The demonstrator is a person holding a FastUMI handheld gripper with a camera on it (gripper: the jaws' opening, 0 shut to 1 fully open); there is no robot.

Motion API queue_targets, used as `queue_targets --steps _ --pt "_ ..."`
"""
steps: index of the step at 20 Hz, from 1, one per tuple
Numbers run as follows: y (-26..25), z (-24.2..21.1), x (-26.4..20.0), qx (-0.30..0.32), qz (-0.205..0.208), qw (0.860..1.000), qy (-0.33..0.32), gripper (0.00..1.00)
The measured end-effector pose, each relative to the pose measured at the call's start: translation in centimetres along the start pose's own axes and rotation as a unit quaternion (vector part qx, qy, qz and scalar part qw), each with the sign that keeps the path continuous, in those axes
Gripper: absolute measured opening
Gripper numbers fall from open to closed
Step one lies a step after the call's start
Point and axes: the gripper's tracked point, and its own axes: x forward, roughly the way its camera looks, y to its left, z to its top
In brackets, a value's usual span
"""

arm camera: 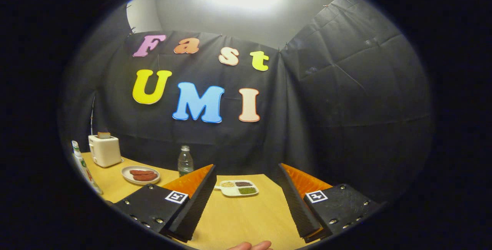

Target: Take the bottle from table, then pour the juice into the cup, finally place the bottle on the coaster

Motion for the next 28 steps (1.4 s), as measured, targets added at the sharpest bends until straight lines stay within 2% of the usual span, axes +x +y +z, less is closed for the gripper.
queue_targets --steps 2,6,11,15,20,28 --pt "4.7 0.4 -1.7 0.033 0.032 0.999 0.009 0.96" --pt "14.5 0.5 -5.8 0.074 0.133 0.988 0.016 0.96" --pt "25.8 -1.5 -10.1 0.076 0.251 0.965 0.027 0.96" --pt "33.0 -4.1 -12.7 0.054 0.316 0.946 0.049 0.96" --pt "39.3 -7.9 -13.8 0.047 0.363 0.927 0.079 0.96" --pt "43.1 -13.4 -10.8 0.012 0.344 0.931 0.124 0.96"
